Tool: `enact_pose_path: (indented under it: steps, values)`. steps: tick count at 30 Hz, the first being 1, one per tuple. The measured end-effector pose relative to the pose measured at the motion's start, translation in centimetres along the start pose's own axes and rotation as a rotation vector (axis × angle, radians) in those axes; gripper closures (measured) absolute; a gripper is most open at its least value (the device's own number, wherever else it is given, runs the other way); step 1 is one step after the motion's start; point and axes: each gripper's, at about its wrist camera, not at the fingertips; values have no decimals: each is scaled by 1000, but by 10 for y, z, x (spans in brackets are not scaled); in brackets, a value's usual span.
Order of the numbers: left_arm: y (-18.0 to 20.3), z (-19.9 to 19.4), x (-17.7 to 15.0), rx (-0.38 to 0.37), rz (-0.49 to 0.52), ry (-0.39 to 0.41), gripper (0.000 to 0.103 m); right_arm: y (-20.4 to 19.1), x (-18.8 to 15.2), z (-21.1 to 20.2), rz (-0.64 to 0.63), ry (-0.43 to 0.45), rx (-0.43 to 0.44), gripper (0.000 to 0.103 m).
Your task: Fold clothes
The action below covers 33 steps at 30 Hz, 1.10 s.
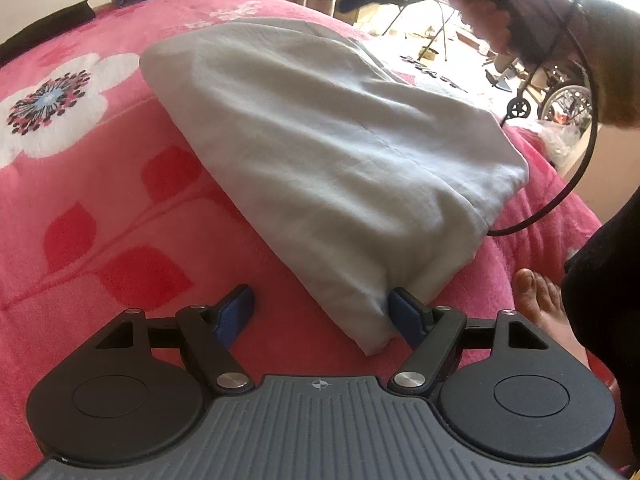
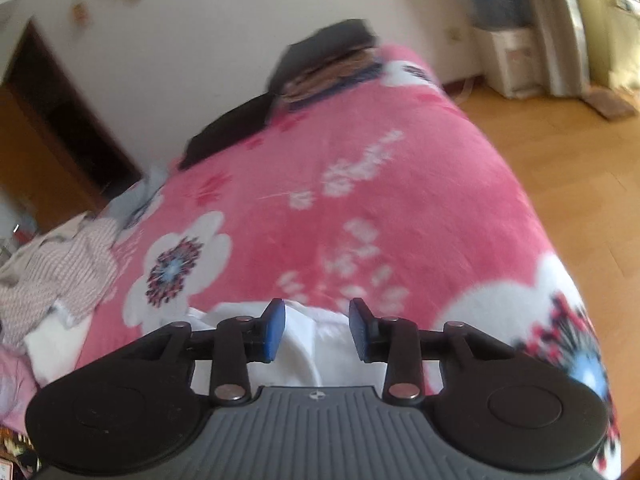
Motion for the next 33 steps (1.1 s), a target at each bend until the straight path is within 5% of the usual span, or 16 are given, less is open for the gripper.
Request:
enact_pose_path:
  steps: [10, 11, 13, 15, 18, 23, 27, 33]
  values:
    - [0, 0, 0, 2, 3, 3, 28, -48, 34, 70, -444, -196, 83, 56]
    - [0, 0, 0, 2, 3, 2, 28, -48, 34, 75, -462, -223, 102, 60]
    - [0, 0, 0, 0, 2, 3, 28, -49, 32, 79, -476, -248, 109, 103]
    - [0, 0, 0, -1, 2, 4, 28, -47, 31, 74, -457, -192, 97, 103]
    - [0, 0, 0, 0, 4, 4, 28, -35, 36, 66, -361, -120, 91, 103]
    - [1, 0, 0, 3, 9, 2, 28, -16, 33, 84, -288, -149, 11, 102]
    - [0, 1, 1, 0, 11, 2, 28, -4, 35, 70, -195, -112, -33, 69]
    - [-2, 0, 1, -9, 10, 5, 28, -2, 28, 2, -146, -94, -41, 66]
Point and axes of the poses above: each gripper's, at about its wrist camera, not at the fingertips, and z roughly the way its jaws point, y to its right, x to its top, and after that the axes turned 7 degrees about -y, right-handed
